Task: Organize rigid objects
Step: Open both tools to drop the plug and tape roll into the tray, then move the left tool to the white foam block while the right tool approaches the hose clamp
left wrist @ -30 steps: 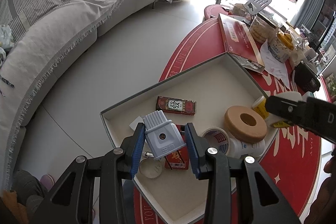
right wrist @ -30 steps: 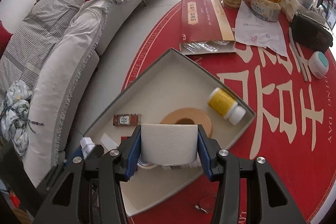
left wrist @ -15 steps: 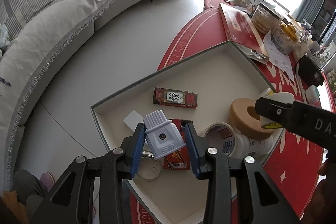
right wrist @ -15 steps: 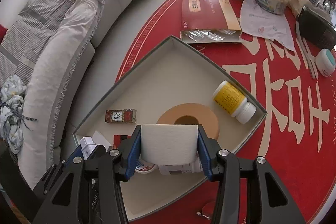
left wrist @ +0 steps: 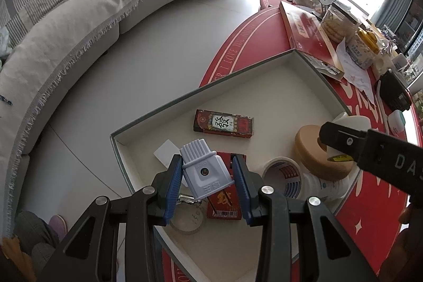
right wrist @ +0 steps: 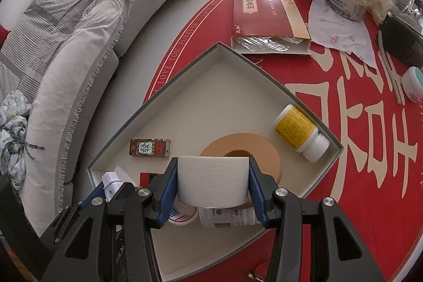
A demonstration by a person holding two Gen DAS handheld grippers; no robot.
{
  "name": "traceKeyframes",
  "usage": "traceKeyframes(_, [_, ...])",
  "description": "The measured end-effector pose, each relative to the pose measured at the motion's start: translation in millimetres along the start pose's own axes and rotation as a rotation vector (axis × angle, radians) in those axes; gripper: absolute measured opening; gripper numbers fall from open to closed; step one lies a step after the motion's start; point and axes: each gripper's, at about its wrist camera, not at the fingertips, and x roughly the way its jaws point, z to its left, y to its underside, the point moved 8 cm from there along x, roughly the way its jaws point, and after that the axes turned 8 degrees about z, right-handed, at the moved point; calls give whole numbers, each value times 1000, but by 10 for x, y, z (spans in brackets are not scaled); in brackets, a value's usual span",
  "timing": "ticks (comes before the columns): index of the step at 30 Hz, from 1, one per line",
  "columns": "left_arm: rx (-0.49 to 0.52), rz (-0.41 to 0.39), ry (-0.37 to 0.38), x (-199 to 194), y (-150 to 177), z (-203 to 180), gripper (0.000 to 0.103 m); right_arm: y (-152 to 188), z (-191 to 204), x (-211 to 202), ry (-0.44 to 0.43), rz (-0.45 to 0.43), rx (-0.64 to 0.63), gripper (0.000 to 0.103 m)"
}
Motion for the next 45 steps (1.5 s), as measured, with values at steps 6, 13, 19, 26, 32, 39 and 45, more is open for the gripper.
traceKeyframes(6, [-3, 9, -1, 69, -27, -27, 42, -66, -18, 71, 21, -2, -4, 50])
traceKeyframes(13, [33, 40, 32, 147, -17, -104, 88, -92, 7, 142, 19, 4, -27, 51])
traceKeyframes(19, [53, -17, 42, 27, -6, -134, 103, -67, -16, 22, -18, -26, -6, 100])
traceKeyframes(26, [60, -17, 82, -159, 168, -149, 103, 169, -305, -265, -39, -51, 45, 102])
traceKeyframes(32, [114, -4, 83, -296, 552, -280, 103, 904, -1179, -462, 73, -61, 248, 102])
traceKeyframes(39, [206, -39, 41, -458, 1166, -459, 103, 1591, -1486, -139, 106, 80, 286, 102])
traceKeyframes(45, [148, -33, 36, -544, 1469, -175, 103, 1378, -835, 33, 89, 67, 9, 102])
